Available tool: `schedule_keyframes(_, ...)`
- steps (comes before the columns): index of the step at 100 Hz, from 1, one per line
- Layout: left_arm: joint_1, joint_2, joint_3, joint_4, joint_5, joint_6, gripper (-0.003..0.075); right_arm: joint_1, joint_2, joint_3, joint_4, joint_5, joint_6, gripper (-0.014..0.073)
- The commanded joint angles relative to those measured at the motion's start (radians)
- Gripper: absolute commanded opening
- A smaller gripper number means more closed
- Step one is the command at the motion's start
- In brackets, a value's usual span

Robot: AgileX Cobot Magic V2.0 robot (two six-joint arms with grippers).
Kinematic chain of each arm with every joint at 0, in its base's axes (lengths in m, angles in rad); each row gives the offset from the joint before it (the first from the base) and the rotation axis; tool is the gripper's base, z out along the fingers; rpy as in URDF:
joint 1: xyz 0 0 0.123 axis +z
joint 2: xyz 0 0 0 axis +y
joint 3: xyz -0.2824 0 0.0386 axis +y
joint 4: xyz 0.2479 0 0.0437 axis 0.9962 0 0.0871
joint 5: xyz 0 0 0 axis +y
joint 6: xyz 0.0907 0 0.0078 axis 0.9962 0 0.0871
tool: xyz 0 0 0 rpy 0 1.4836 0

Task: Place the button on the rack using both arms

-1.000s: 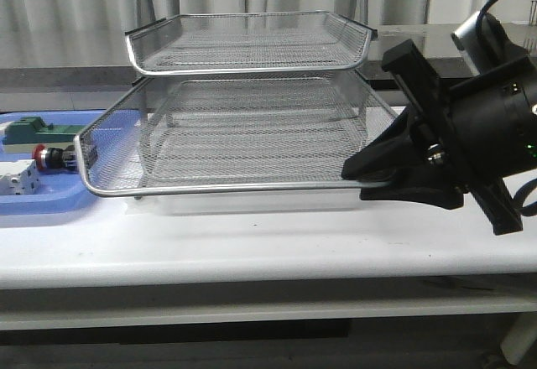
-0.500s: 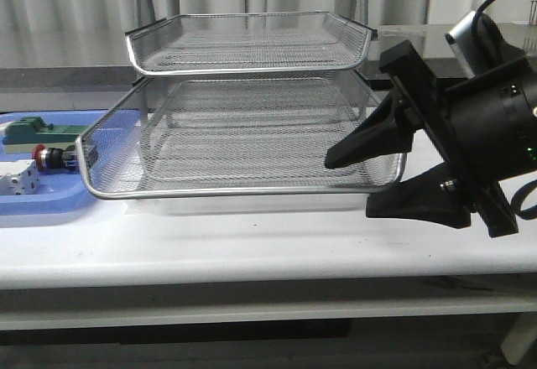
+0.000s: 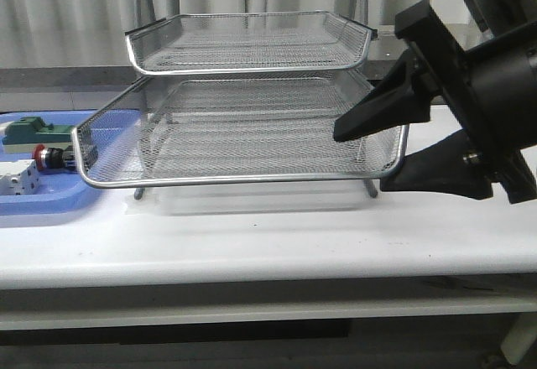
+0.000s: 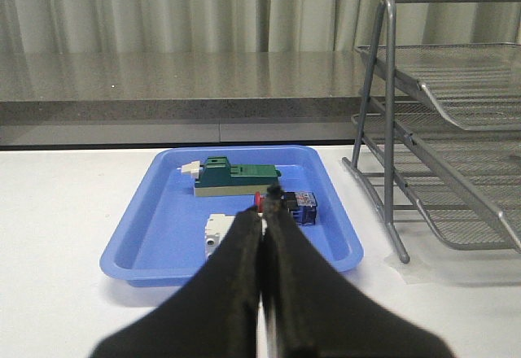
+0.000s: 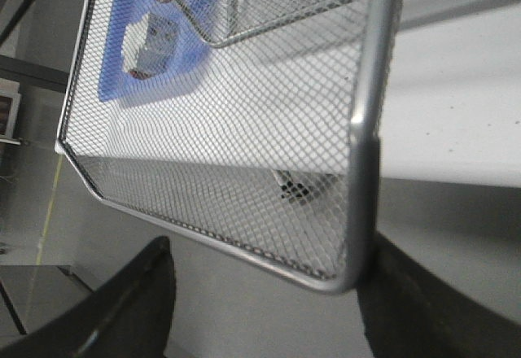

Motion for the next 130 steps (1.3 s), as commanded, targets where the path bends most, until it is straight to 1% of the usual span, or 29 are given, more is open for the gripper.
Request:
schedule_keyframes(1, 0.001, -0.035, 0.046, -0.001, -0.085, -0.010, -0.0020, 0.000, -0.067, -0.020, -0.085, 0.041, 0.062, 0.0480)
schedule_keyframes(28, 0.001, -0.035, 0.046, -0.001, -0.085, -0.010, -0.0020, 0.000, -0.177, -0.020, -0.519, -0.065, 0.337, 0.0480)
schedule_keyframes(50, 0.001, -0.035, 0.046, -0.001, -0.085, -0.010, -0.0020, 0.000, -0.319, -0.020, -0.814, -0.122, 0.537, 0.0480)
schedule_keyframes(67, 0.001, -0.035, 0.046, -0.001, -0.085, -0.010, -0.0020, -0.016, -0.438, -0.022, -1.041, -0.118, 0.720, 0.0480)
schedule_keyframes(83, 0.001, -0.035, 0.046, -0.001, -0.085, -0.010, -0.0020, -0.067, -0.555, -0.026, -1.261, -0.058, 0.880, 0.0480)
schedule_keyframes(91, 0.001, -0.035, 0.046, -0.001, -0.085, -0.010, -0.0020, -0.099, -0.606, -0.047, -1.374, 0.006, 0.962, 0.0480)
schedule_keyframes(98, 0.001, -0.035, 0.046, -0.001, -0.085, -0.010, -0.0020, -0.117, -0.646, -0.076, -1.449, 0.059, 1.033, 0.0480)
schedule_keyframes(109, 0.001, -0.035, 0.046, -0.001, -0.085, -0.010, -0.0020, -0.121, -0.714, -0.122, -1.535, 0.127, 1.112, 0.0479)
schedule_keyframes(130, 0.001, -0.035, 0.046, -0.001, -0.085, -0.010, -0.0020, -0.121, -0.823, -0.183, -1.637, 0.246, 1.162, 0.0477)
